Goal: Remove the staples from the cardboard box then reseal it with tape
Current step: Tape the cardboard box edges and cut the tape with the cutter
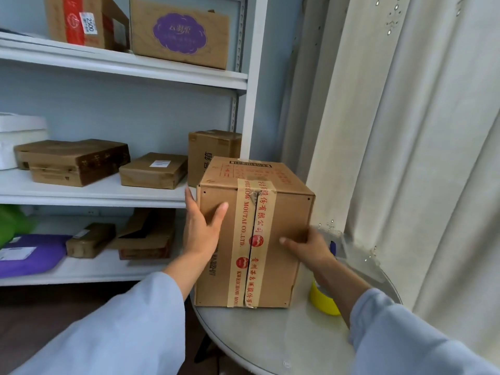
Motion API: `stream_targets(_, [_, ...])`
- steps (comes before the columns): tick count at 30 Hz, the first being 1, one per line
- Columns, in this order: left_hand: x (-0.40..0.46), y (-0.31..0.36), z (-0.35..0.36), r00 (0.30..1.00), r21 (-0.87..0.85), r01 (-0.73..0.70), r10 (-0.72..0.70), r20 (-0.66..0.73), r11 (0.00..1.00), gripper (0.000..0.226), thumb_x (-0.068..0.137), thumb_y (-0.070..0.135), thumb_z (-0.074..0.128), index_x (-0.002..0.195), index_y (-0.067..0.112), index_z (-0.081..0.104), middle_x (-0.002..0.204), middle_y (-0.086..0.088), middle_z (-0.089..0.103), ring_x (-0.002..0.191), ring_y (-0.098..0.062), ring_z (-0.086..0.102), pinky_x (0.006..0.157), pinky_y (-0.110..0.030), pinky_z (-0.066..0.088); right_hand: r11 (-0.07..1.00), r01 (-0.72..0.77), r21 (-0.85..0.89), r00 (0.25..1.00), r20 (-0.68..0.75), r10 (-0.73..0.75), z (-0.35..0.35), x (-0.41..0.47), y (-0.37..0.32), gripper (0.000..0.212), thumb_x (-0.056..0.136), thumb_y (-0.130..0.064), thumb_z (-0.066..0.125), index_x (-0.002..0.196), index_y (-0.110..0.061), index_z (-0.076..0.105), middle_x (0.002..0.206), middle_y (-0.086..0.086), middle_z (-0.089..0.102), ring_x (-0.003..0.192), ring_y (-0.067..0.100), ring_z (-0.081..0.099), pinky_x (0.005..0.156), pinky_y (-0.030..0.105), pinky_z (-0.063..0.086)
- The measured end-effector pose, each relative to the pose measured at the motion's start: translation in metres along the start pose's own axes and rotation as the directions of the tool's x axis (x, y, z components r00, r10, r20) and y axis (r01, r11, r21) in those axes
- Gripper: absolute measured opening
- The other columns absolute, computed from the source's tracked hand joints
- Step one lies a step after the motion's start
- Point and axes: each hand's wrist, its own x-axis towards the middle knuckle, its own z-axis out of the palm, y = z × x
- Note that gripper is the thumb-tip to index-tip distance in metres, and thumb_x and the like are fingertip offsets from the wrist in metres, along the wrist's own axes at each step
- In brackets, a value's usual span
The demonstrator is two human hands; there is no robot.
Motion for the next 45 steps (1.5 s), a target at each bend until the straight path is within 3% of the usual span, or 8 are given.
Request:
stream_targets(6, [-0.020,-0.045,0.001,0.977,0.118,0.188,-0.198,0.084,0.975,0.081,0.081,0.039,0.070,0.143,0.015,0.025,0.135,-0.008,0.049,0.124,-0.027,0.047,0.097,-0.040,0.043,0.983,-0.181,-0.027,0.981,0.061,0.183,0.008,0.001,0.036,0.059,0.088,-0.012,0.067,0.139,-0.004,0.039,0.128,0.012,0.055,0.100,0.021,0.049,0.067,0.026,0.041])
stream_targets(13, [-0.046,-0.090,-0.004,0.925,0.303,0.332,-0.372,0.083,0.893,0.052,0.086,0.042,0.063,0.124,0.009,0.047,0.125,-0.008,0.059,0.115,-0.027,0.055,0.091,-0.038,0.047,0.969,-0.154,-0.194,0.985,0.042,0.165,0.016,0.009,0.055,0.057,0.086,-0.021,0.070,0.134,-0.003,0.046,0.128,0.013,0.058,0.111,0.030,0.058,0.088,0.039,0.052])
stream_targets(20, [-0.030,-0.059,-0.006,0.989,0.417,0.144,-0.122,-0.077,0.897,0.040,0.091,0.045,0.052,0.112,0.011,0.057,0.106,-0.009,0.064,0.096,-0.027,0.060,0.070,-0.032,0.046,0.982,-0.023,-0.186,0.999,-0.030,0.017,0.003,0.014,0.032,0.036,0.090,-0.022,0.062,0.121,-0.004,0.060,0.116,0.013,0.065,0.112,0.031,0.060,0.098,0.047,0.047])
stream_targets(25, [0.004,-0.007,-0.008,0.980,0.342,0.022,0.048,-0.195,0.940,0.036,0.094,0.038,0.050,0.120,0.014,0.060,0.110,-0.009,0.065,0.102,-0.029,0.059,0.078,-0.034,0.045,0.990,0.110,-0.087,0.981,-0.151,-0.122,-0.011,0.007,-0.029,0.041,0.090,-0.021,0.062,0.129,-0.012,0.057,0.119,0.006,0.065,0.106,0.027,0.062,0.089,0.037,0.052])
stream_targets(29, [0.023,0.029,-0.006,0.971,0.272,0.047,0.021,-0.240,0.961,0.042,0.098,0.036,0.045,0.134,0.017,0.051,0.129,-0.006,0.058,0.116,-0.027,0.055,0.091,-0.038,0.046,0.985,0.174,-0.007,0.961,-0.219,-0.171,-0.014,0.000,-0.057,0.039,0.091,-0.016,0.059,0.130,-0.012,0.056,0.109,0.002,0.062,0.097,0.021,0.059,0.084,0.031,0.049])
stream_targets(35, [0.024,0.037,-0.001,0.992,0.290,0.060,-0.024,-0.126,0.955,0.051,0.100,0.037,0.037,0.147,0.018,0.031,0.141,-0.006,0.047,0.125,-0.028,0.049,0.096,-0.041,0.045,0.982,0.174,0.078,0.977,-0.140,-0.162,-0.009,-0.003,-0.054,0.050,0.096,-0.017,0.055,0.144,-0.013,0.040,0.128,0.002,0.054,0.107,0.015,0.051,0.092,0.027,0.041])
stream_targets(38, [0.028,0.035,0.002,0.984,0.284,0.114,-0.069,-0.164,0.952,0.050,0.100,0.039,0.038,0.145,0.019,0.034,0.139,-0.006,0.049,0.122,-0.029,0.051,0.093,-0.041,0.046,0.981,0.167,0.094,0.982,-0.104,-0.157,-0.009,-0.002,-0.047,0.052,0.093,-0.012,0.060,0.142,-0.014,0.042,0.116,0.001,0.057,0.102,0.013,0.050,0.095,0.032,0.044])
stream_targets(45, [0.059,0.047,0.012,0.971,0.276,0.165,-0.107,-0.212,0.947,0.038,0.100,0.035,0.039,0.133,0.020,0.051,0.125,-0.006,0.059,0.108,-0.029,0.057,0.083,-0.038,0.049,0.959,0.283,-0.014,0.909,-0.315,-0.273,-0.015,0.011,-0.051,0.039,0.084,-0.013,0.069,0.123,-0.017,0.063,0.102,-0.002,0.068,0.102,0.020,0.064,0.094,0.042,0.052])
